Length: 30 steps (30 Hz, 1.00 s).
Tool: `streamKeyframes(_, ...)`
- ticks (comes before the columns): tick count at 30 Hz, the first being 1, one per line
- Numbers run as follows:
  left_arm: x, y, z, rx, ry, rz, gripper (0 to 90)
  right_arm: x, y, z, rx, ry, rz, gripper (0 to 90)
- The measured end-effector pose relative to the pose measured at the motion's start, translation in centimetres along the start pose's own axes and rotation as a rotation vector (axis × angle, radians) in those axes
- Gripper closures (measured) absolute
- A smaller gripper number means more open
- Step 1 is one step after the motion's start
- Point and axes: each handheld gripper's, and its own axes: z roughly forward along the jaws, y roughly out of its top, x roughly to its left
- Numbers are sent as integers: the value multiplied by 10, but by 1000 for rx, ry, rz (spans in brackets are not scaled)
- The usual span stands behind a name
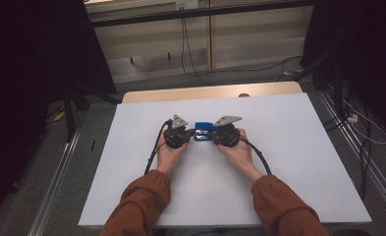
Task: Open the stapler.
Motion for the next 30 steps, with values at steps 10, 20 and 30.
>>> streamKeyframes(10,0,3,-1,-22,14,-3,900,0,0,0,0,-1,1,900)
streamKeyframes(20,0,5,-3,-43,-2,-26,900,0,0,0,-2,-2,-1,900)
streamKeyframes(30,-1,10,-7,-66,-5,-32,900,0,0,0,-1,-5,-3,900)
